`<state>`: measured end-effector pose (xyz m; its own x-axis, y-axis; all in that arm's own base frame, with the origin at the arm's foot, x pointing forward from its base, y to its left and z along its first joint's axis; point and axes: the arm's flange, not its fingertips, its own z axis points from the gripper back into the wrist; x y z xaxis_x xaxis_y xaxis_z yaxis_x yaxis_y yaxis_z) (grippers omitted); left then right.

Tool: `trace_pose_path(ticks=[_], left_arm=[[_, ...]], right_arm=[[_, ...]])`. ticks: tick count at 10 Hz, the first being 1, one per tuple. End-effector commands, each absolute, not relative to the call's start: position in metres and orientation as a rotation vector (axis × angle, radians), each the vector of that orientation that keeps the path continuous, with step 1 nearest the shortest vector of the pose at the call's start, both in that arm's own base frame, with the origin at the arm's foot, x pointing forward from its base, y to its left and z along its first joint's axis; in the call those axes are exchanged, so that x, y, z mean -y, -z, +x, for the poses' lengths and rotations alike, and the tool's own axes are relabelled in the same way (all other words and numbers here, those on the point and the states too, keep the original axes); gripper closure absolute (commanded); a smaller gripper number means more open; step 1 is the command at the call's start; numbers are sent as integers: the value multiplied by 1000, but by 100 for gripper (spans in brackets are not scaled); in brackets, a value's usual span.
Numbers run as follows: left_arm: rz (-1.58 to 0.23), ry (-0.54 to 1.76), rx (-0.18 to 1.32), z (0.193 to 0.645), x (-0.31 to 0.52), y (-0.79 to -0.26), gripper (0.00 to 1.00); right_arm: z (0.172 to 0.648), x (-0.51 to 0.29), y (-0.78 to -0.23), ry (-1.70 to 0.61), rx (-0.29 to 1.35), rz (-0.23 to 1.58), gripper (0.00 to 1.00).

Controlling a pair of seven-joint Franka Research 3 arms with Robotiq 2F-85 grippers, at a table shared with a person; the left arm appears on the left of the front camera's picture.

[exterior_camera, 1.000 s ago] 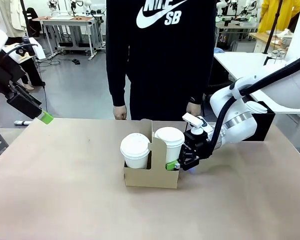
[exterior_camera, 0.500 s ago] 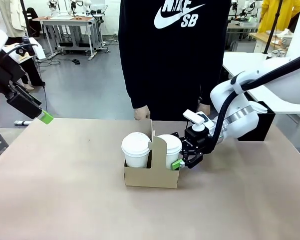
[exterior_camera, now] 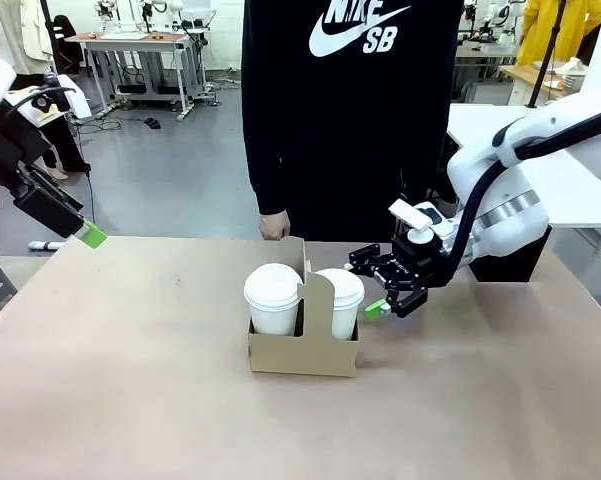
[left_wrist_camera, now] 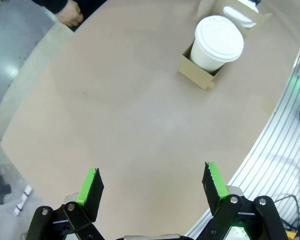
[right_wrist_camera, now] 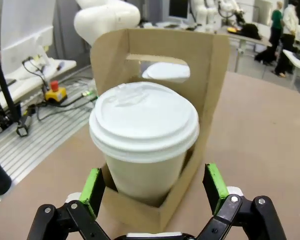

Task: Pour a drink into a cup and package it in a carrier.
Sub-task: Insert the held 600 ml Paper Cup into the Cup Carrier.

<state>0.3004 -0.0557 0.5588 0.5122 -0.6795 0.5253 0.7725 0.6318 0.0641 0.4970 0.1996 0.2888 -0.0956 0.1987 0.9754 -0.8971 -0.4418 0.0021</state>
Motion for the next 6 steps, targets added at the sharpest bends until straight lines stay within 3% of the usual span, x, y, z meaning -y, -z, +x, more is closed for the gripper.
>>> trace_pose_path(ticks=[1, 3, 6], left_arm=[[-191, 861, 552, 300, 57, -560, 0], [-191, 861, 552, 300, 57, -560, 0], [-191, 861, 552, 300, 57, -560, 0]], right_arm=[[499, -175, -296, -1641, 802, 1214, 0], [496, -124, -323, -1515, 785, 1037, 0], [462, -38, -379, -1139, 720, 687, 0]])
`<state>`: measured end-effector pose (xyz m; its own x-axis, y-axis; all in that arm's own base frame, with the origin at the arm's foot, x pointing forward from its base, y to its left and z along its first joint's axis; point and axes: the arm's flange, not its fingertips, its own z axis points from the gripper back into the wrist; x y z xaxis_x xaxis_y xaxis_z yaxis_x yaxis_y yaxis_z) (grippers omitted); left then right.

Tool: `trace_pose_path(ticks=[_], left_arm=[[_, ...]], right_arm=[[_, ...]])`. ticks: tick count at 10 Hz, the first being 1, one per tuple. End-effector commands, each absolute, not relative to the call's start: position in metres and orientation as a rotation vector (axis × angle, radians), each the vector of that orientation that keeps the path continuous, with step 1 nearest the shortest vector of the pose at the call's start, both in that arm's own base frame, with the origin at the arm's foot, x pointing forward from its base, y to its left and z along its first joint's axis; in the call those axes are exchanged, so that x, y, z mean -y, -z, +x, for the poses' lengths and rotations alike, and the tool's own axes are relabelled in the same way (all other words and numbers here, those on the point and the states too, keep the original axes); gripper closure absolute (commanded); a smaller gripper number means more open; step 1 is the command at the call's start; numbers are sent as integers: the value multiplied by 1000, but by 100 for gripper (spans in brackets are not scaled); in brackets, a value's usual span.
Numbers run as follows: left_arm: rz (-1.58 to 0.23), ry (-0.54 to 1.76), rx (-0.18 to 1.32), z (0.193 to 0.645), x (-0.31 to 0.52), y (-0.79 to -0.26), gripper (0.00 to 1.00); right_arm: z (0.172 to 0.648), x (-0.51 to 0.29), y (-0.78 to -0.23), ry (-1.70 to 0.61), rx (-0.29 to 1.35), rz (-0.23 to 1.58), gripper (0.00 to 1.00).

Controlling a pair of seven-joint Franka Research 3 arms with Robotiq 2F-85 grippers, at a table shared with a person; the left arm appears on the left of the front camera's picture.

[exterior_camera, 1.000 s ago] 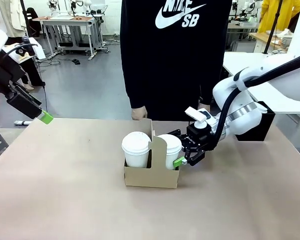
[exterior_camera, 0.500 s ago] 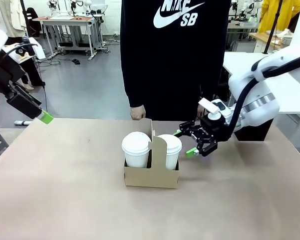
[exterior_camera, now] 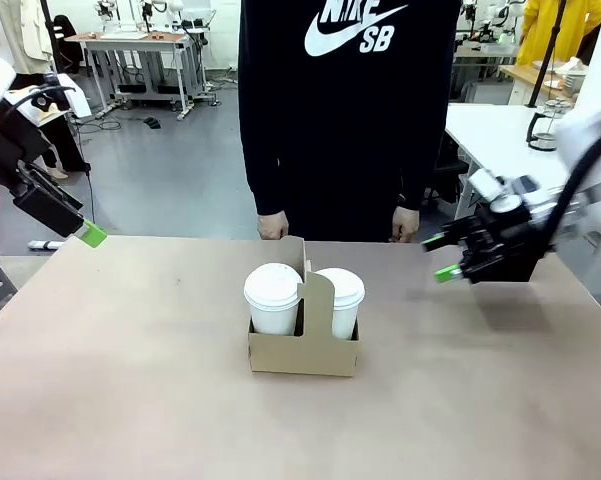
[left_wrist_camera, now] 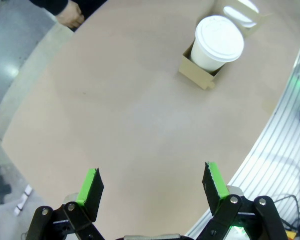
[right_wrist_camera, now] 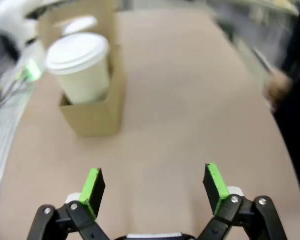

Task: Pour a drink into a cup and package it in a carrier.
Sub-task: Insert the held 600 ml Paper Cup into the Cup Carrier.

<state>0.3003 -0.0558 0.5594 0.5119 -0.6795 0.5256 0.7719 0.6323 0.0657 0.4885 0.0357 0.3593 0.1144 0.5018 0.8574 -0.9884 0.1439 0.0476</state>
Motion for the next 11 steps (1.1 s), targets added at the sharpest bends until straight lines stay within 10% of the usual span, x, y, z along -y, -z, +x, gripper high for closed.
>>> trace_pose_path(ticks=[1, 11], left_arm=[[-191, 861, 552, 300, 57, -560, 0], [-191, 861, 552, 300, 57, -560, 0]], right_arm=[[449, -21, -393, -1049, 686, 579, 0], [428, 7, -385, -863, 594, 381, 0]])
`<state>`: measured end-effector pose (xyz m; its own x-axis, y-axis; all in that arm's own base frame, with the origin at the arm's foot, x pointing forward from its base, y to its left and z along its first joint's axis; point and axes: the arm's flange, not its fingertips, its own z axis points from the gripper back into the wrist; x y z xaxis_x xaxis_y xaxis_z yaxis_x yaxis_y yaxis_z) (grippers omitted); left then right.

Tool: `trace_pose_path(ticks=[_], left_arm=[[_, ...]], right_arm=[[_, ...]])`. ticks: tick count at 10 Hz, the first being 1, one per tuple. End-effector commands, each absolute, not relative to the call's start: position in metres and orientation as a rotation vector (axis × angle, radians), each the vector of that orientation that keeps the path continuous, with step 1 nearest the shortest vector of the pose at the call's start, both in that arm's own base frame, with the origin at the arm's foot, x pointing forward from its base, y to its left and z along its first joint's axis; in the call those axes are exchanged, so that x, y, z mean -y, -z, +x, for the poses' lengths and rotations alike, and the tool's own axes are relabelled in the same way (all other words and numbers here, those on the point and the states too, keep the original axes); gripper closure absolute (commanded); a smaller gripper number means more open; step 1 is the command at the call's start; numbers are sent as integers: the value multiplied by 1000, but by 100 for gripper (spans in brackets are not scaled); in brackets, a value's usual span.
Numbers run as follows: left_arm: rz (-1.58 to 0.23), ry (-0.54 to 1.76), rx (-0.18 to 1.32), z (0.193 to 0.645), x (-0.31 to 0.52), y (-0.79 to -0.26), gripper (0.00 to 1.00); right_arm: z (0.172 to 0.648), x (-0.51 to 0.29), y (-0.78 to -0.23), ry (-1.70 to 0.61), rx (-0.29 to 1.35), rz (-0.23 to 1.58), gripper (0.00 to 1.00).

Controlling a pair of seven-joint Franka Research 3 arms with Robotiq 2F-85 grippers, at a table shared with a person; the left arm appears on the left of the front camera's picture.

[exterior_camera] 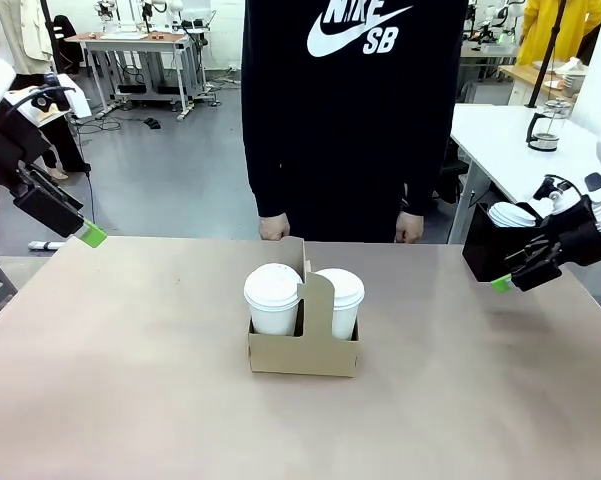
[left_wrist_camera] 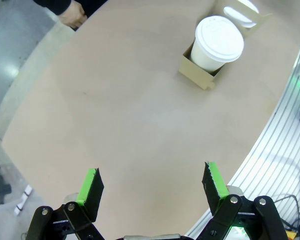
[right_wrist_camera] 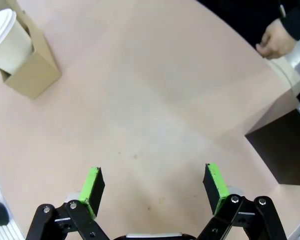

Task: Pour a drink into a cup and package it in a carrier.
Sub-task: Insert the held 600 ml Paper Cup into the Cup Carrier.

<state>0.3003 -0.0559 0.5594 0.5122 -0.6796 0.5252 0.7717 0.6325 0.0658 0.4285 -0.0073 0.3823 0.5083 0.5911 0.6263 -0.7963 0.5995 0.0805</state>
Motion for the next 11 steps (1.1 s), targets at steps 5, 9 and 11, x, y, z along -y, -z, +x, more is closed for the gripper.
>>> trace_pose_path(ticks=[5, 9, 11], left_arm=[[-191, 861, 552, 300, 57, -560, 0], [-191, 861, 552, 300, 57, -560, 0], [-191, 861, 552, 300, 57, -560, 0]], right_arm=[[428, 7, -385, -863, 594, 381, 0], [428, 7, -385, -863, 594, 381, 0], [428, 7, -385, -863, 594, 381, 0]])
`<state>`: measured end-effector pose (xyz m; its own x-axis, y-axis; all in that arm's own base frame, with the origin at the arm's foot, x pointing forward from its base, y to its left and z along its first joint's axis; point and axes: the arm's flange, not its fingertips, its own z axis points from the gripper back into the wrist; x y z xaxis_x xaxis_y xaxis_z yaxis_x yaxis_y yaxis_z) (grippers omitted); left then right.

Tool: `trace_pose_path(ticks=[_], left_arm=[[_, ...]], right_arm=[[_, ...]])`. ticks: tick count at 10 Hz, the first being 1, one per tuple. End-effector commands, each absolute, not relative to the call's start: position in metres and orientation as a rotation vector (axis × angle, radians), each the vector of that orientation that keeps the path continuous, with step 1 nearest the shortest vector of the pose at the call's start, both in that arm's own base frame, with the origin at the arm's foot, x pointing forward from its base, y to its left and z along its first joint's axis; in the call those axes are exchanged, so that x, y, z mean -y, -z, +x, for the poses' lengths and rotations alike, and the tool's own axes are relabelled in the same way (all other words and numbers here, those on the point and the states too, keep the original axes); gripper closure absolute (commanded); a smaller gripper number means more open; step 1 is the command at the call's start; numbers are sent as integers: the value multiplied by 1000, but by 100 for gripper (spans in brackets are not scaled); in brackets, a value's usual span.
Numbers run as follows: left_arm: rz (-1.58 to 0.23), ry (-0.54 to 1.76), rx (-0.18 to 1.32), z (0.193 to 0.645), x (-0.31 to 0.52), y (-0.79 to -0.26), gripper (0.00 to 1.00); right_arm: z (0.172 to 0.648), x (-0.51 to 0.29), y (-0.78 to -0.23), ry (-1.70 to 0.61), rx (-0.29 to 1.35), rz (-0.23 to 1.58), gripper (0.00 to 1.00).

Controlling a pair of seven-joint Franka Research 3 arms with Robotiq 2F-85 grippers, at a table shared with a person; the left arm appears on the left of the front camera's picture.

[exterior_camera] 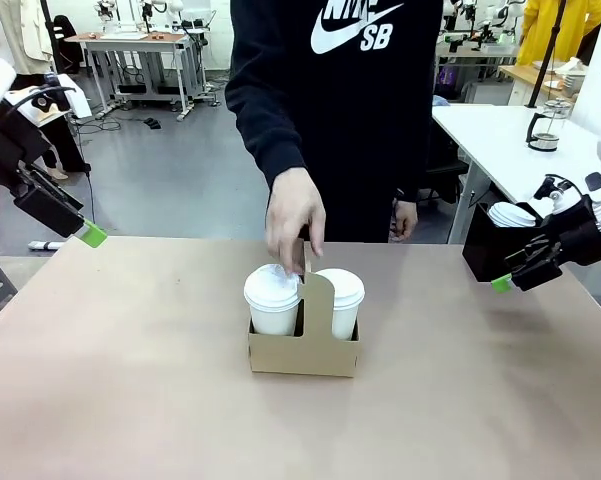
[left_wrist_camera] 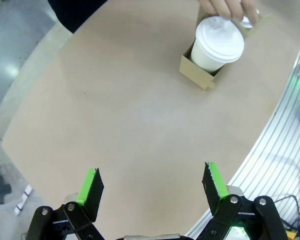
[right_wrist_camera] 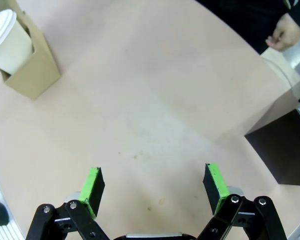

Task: Pour a drink into a cup and package it in a carrier.
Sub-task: Insert the held 600 ml Paper Cup into the Cup Carrier.

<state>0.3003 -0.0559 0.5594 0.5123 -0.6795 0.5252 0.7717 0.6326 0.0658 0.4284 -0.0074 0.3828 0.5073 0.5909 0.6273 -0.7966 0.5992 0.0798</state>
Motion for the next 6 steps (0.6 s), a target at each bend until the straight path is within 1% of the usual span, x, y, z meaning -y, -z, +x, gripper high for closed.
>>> trace_pose_path(ticks=[1, 6], left_arm=[[-191, 861, 552, 300, 57, -560, 0], [-191, 861, 552, 300, 57, -560, 0]], right_arm=[[428, 7, -385, -863, 594, 381, 0], [428, 7, -385, -863, 594, 381, 0]])
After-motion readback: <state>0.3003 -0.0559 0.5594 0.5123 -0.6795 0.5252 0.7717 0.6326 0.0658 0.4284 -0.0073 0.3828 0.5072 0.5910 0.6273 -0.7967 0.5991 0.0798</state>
